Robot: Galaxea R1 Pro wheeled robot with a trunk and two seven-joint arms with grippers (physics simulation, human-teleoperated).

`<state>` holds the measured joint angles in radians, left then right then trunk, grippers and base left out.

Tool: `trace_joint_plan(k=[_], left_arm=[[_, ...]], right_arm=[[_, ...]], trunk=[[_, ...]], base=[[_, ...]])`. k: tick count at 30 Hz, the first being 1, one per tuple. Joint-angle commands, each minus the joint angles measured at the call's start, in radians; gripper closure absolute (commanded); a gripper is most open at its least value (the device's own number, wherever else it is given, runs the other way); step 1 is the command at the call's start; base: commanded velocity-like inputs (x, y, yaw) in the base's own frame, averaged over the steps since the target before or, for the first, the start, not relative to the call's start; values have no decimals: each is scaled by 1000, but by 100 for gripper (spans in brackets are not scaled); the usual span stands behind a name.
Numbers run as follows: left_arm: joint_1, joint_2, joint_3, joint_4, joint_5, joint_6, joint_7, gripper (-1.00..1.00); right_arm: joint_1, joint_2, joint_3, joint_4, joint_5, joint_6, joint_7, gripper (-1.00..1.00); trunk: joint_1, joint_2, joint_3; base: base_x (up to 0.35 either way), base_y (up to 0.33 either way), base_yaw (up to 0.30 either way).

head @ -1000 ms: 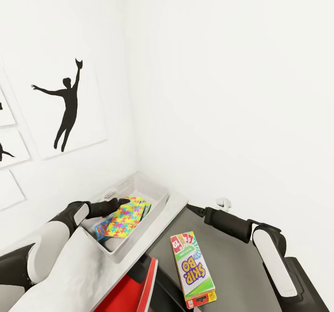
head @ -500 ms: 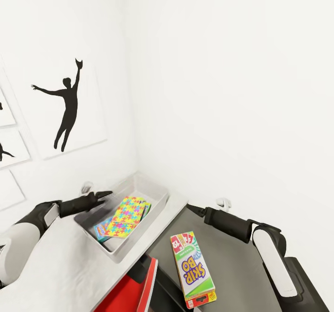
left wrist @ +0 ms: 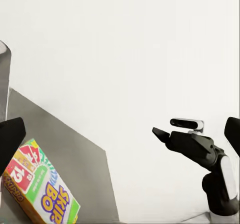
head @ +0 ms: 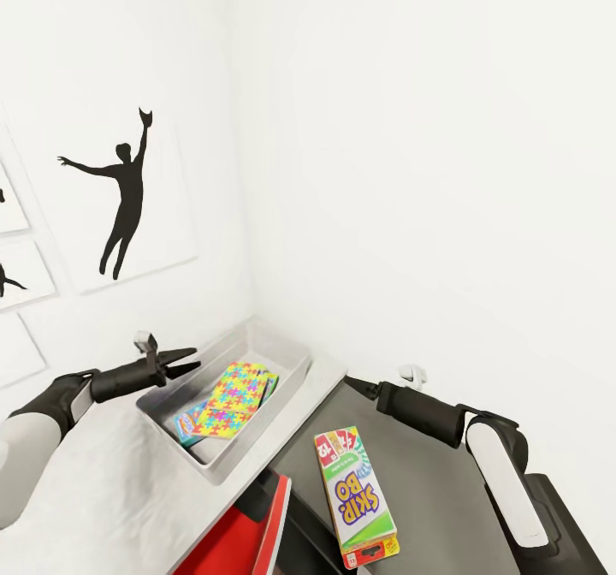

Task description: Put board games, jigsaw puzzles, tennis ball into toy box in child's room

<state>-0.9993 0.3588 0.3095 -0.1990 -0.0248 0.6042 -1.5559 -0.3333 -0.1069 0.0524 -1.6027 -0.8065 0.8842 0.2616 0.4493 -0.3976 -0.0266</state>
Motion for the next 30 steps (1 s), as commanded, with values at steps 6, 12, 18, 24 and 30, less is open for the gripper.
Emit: trace_joint_plan(k=[6, 12, 18, 24, 30], left_arm=[[-1, 6, -26, -5, -12, 8, -15, -100], [-1, 10, -31, -6, -13, 5, -15, -100], [-1, 11, -33, -23, -14, -1, -15, -100], [2, 30, -33, -42, -14, 6, -15, -100], [2, 41, -33, -46, -14, 11, -15, -100]], right_arm=[[0, 0, 1, 0, 6, 3, 7, -100], [0, 0, 1, -1, 6, 2, 7, -100], [0, 0, 1, -2, 6, 2, 7, -100], [0, 0, 1, -1, 6, 2, 7, -100], [0, 0, 1, -1, 6, 3, 7, -100]], trunk=[[1, -2, 0], [1, -2, 8], [1, -2, 17], [1, -2, 25], [1, -2, 34]], base=[[-132, 0, -40], [-133, 0, -132], [-15, 0, -146], [-2, 0, -146], [0, 0, -120]])
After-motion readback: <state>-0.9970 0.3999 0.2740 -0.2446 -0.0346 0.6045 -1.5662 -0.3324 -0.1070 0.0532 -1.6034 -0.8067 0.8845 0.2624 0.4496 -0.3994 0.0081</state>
